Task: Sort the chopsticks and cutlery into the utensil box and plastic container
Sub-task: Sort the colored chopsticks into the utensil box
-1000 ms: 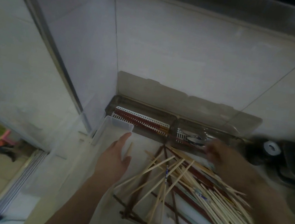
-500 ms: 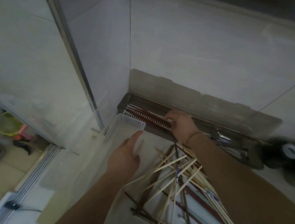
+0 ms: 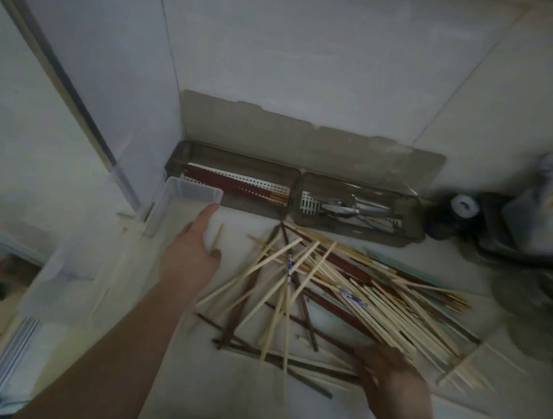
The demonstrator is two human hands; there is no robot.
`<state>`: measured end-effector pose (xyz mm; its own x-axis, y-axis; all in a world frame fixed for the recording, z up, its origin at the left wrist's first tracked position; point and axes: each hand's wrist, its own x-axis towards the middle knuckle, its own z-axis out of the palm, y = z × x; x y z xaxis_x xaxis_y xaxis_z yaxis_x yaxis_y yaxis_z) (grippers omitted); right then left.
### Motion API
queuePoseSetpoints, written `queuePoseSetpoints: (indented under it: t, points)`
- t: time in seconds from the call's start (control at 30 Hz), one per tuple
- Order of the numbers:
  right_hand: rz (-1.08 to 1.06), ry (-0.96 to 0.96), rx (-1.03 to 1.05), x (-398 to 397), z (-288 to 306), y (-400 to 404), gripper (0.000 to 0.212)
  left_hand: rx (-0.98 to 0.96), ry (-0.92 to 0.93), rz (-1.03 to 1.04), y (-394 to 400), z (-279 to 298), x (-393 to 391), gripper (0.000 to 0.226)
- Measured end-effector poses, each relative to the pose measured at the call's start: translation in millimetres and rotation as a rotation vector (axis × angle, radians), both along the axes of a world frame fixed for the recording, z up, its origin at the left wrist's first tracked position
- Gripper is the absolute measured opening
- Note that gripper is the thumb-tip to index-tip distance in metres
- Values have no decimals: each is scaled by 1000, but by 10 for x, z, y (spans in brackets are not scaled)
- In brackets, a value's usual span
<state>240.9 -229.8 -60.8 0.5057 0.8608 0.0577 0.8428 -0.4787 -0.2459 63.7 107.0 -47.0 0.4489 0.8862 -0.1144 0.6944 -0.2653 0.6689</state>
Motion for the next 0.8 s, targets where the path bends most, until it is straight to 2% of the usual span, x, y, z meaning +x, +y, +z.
queuePoseSetpoints:
  t: [0.1,0.17,0.23,0.47,0.63,0.8]
  points:
    - [-110,-17,-39,-67,-115,-18,14,24,31,-8,-44,17,33,82]
    - [-194,19,-93,-81,-131,11,29,39,40,-15,-42,34,27,81]
    - [-245,35,-127,-103,-88,59,33,36,25,-20,-10,46,-5,80]
    - [-325,18,-195,-123,-46,196,19,-24,-17,-42,29,79,-64,80]
    - [-283,49,-269,-58,-9,250,15,-12,3,-79,54,82,-72,80]
    - [-78,-185,-227,-56,25,263,17,82,81,-104,108,147,-50,67]
